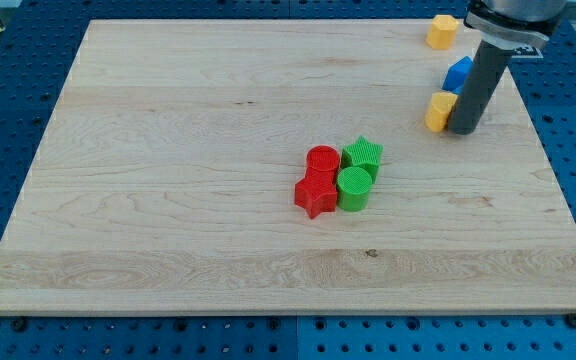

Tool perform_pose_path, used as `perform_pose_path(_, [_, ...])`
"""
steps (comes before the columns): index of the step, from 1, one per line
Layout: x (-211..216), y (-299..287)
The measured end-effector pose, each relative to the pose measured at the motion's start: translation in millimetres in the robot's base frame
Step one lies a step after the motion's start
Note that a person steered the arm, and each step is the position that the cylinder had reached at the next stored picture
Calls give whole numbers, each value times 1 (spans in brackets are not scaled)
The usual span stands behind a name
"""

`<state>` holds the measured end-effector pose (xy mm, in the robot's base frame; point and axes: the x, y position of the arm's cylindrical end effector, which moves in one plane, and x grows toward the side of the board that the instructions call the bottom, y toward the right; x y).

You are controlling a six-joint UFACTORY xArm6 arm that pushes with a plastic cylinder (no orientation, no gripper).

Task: Move the yellow hexagon into the yellow heart

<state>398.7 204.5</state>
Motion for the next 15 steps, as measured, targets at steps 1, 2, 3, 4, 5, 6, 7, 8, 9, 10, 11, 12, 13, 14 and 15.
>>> perform_pose_path(1, [-12,0])
perform_pose_path(2, [8,2])
perform_pose_path(3, [22,34])
perform_pose_path(4, [-31,75])
perform_pose_path(5, [-118,90])
perform_pose_path(6, [-200,90])
perform_pose_path(7, [-208,84])
perform_pose_path(8, [-208,84])
perform_pose_path(9, [-207,52])
perform_pose_path(10, [-207,26])
perform_pose_path(11, [-202,24])
perform_pose_path(12, [-182,24])
perform_pose_path(13, [-176,24])
perform_pose_path(14, [-168,18])
perform_pose_path(15, [-148,6])
